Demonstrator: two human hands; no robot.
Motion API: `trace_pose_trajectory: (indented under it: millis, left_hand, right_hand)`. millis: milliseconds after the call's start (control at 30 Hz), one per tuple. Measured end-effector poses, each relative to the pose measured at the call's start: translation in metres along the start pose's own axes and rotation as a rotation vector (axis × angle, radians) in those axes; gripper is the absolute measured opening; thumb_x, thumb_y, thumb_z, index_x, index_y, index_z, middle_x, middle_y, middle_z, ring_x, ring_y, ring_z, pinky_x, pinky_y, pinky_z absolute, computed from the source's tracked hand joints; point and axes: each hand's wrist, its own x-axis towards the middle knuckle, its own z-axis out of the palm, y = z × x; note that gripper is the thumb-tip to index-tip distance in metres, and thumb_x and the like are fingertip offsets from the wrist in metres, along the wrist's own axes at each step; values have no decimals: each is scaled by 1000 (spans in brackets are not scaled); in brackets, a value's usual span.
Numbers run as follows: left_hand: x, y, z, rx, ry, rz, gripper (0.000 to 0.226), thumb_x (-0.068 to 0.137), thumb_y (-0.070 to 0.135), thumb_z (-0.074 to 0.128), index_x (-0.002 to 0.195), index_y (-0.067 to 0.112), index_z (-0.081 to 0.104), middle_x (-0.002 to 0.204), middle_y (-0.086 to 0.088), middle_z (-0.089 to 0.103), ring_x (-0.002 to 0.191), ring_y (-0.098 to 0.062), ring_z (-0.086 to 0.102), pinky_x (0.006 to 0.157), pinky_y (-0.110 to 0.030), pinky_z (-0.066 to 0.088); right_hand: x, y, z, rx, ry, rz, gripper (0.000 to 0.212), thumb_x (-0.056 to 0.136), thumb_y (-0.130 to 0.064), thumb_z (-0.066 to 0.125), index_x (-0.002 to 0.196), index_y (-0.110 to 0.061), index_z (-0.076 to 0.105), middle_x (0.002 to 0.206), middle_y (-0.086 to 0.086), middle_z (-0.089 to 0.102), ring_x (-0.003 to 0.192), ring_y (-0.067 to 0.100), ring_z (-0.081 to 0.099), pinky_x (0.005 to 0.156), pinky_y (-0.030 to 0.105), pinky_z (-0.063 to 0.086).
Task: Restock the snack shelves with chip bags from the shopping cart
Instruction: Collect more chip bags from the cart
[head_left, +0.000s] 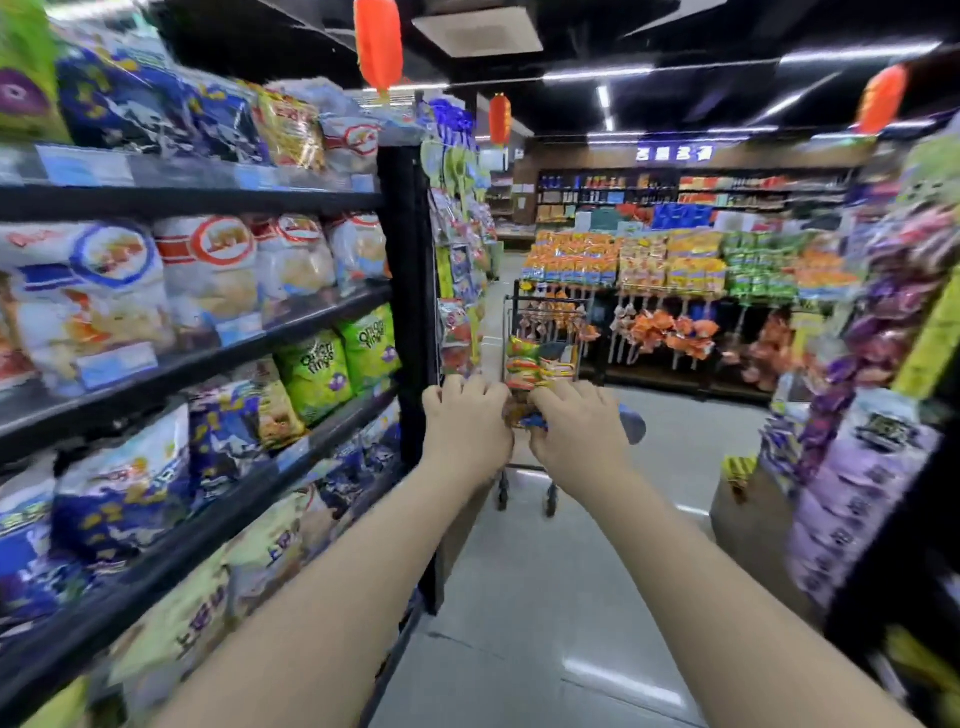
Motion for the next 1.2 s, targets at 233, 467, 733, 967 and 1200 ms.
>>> trace_pose_trajectory:
  millis: [233,467,733,967,1200]
  left_hand:
    - [63,103,114,-78,-105,83,31,89,26,49,118,23,57,119,-2,57,116,-29,44,95,-42,29]
    - [78,147,232,-133,-404,91,41,90,18,47,129,26,51,129,0,53,121,-28,42,96,-39,30]
    - [162,163,337,-165,-480,142,41,91,20,50,131,28,51,127,1,54,120,-27,42,93,-38,26]
    - [302,150,427,-191,-561,185,39,96,20,45,134,28,49,130,1,54,123,-26,40,99,-40,27]
    - [427,168,516,-255,-608,167,40,93,18,48,131,31,53,130,3,55,123,-26,42,102,-41,25]
  right_hand:
    - [-13,134,83,26,-146,110,34,65,-14,75,97,-14,65,94,8,65,91,35,60,73,40,44]
    - [-46,209,187,32,-512,250,40,90,-21,54,130,-22,50,130,1,52,121,28,43,94,38,34]
    - [-1,265,293,86,-617,305,41,91,-21,54,131,-21,48,130,1,53,122,28,43,97,39,36]
    - [128,333,377,43,-646,404,43,90,-19,52,133,-22,48,132,2,51,123,28,40,99,39,35]
    - [211,401,455,67,-700,522,44,91,-22,54,135,-22,46,133,1,50,126,27,39,100,38,33]
